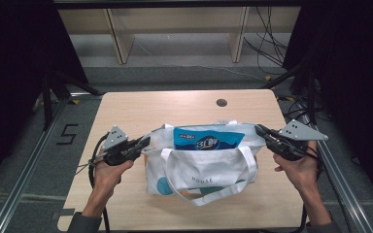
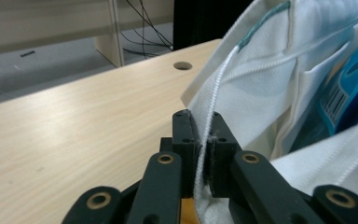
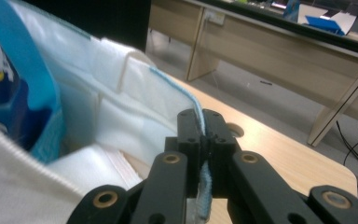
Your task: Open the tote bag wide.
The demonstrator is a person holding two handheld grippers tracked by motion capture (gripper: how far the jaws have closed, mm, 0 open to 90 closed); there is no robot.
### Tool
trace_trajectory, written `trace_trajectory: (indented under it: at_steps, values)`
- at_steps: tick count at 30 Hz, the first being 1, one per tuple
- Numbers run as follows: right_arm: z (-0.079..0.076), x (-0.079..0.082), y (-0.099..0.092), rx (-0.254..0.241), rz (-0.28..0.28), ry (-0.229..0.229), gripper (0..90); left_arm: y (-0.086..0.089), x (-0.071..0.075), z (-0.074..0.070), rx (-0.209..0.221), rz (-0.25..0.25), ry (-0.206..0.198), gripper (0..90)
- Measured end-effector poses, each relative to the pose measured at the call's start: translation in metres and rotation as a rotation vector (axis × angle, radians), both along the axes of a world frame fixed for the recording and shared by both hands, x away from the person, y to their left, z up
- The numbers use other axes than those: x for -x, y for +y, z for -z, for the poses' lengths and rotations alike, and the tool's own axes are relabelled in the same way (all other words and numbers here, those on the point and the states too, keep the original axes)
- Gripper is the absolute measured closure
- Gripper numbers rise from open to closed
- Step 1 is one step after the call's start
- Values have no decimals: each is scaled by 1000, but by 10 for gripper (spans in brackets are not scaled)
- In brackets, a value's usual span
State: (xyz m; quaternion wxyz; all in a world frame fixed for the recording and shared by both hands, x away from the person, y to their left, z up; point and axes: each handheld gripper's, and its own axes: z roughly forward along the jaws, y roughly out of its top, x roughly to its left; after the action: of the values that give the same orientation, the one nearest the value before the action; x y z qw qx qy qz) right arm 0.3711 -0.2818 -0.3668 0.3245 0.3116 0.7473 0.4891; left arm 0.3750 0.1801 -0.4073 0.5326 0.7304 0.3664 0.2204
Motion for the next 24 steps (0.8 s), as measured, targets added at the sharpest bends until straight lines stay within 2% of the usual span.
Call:
trace_trajectory:
  at_steps: [2, 3, 5, 6, 7, 8, 9, 11, 12, 14, 15, 16, 18, 19, 22, 23, 24]
  values:
    - [5, -2, -1, 30, -8, 3, 871, -1, -1, 7, 10, 5, 16, 847]
    - [8, -3, -1, 24, -9, 27, 871, -1, -2, 10, -1, 5, 23, 847]
    - [16, -5, -1, 31, -10, 49, 870, -1, -3, 15, -1, 6, 36, 847]
    - [18, -6, 0, 28, -3, 43, 870, -1, -3, 17, -8, 6, 42, 848]
    - [20, -6, 0, 39, -11, 63, 870, 0, -3, 19, -16, 4, 46, 848]
    - [23, -6, 1, 40, -2, 50, 870, 0, -3, 20, -12, 9, 48, 849]
    - [23, -6, 0, 50, -11, 62, 870, 0, -2, 21, -14, 3, 55, 849]
    - [25, -6, 2, 41, -7, 65, 871, 0, -2, 24, -17, 12, 56, 849]
    - [25, -6, 1, 51, -11, 62, 870, 0, -2, 25, -33, 11, 55, 849]
    - [25, -6, 2, 65, -19, 52, 870, -1, -1, 31, -33, 9, 72, 849]
    - [26, -5, 2, 75, -15, 64, 871, -1, -1, 34, -45, 16, 71, 849]
    - [28, -6, 2, 82, -15, 61, 870, -3, -1, 38, -36, 21, 89, 849]
    - [32, -7, 3, 73, -24, 99, 870, -4, -1, 46, -39, 21, 113, 849]
    - [34, -8, 3, 71, -22, 94, 870, -5, -1, 49, -40, 23, 121, 850]
    - [40, -9, 3, 68, -25, 114, 870, -8, 0, 54, -56, 22, 128, 850]
    - [42, -8, 4, 49, -14, 127, 870, -9, 0, 56, -56, 23, 130, 850]
    - [43, -8, 3, 57, -21, 135, 870, -9, 0, 57, -60, 27, 133, 851]
